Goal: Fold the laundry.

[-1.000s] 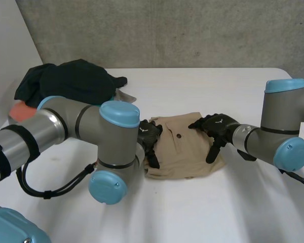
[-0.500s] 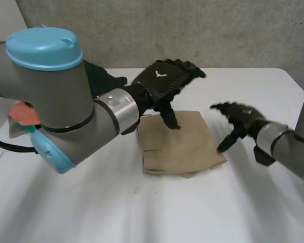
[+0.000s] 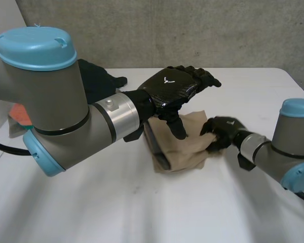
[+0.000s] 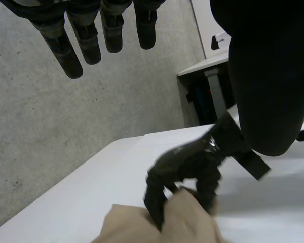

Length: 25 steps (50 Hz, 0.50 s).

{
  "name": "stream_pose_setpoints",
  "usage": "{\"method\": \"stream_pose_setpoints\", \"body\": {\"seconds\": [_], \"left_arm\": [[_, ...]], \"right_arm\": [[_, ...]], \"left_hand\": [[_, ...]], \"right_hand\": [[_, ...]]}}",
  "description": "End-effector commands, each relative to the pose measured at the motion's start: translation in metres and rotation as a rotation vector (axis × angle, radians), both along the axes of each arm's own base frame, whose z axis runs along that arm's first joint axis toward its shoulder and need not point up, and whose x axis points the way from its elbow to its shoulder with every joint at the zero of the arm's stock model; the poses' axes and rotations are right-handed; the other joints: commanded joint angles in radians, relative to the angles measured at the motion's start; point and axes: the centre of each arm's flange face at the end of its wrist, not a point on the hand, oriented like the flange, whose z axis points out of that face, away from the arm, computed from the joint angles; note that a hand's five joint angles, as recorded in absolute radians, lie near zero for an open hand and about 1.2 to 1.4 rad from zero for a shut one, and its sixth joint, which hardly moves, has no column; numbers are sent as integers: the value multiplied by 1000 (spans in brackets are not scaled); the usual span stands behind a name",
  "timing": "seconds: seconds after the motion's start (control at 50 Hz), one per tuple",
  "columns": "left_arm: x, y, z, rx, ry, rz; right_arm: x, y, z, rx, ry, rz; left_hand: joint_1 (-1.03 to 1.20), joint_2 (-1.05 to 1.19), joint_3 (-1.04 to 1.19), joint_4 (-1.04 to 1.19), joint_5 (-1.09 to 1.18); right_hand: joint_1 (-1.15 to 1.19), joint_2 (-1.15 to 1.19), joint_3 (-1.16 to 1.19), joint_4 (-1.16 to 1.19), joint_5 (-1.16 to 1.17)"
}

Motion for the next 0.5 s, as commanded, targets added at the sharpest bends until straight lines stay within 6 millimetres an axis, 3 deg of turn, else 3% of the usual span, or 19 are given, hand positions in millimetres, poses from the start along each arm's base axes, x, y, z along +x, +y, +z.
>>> {"method": "stream_pose_setpoints", "body": {"seconds": [0.02, 0.1, 0.12, 0.18, 0.28, 0.42, 0.5], "left_arm": [[0, 0, 1, -4, 3, 0], [1, 0, 5, -12, 8, 4], [0, 0, 5, -13, 9, 4], [0, 1, 7, -16, 14, 1], [1, 5, 16, -28, 29, -2], [0, 9, 18, -22, 37, -11], [-1, 11, 19, -25, 39, -15]], "right_arm": [[-18, -48, 37, -178, -19, -156], [-45, -86, 40, -226, -34, -255], [-64, -105, 42, -248, -31, -307], [-89, -129, 41, -257, -25, -365], [-130, -172, 23, -245, -10, -455], [-179, -204, 23, -334, -4, -557], [-184, -210, 20, -360, -8, -557]], "left_hand": [[-4, -1, -7, -9, -29], [-4, -1, -7, -9, -29], [-4, -1, -7, -9, -29], [-4, -1, -7, -9, -29], [-6, -4, -10, -12, -32], [-7, -4, -10, -12, -32], [-9, -7, -13, -15, -35]], "right_hand": [[471, 326, 354, 211, 400], [471, 326, 354, 211, 400], [471, 326, 354, 211, 400], [471, 326, 354, 211, 400], [471, 326, 354, 211, 400], [471, 326, 354, 211, 400], [471, 326, 354, 211, 400]]}}
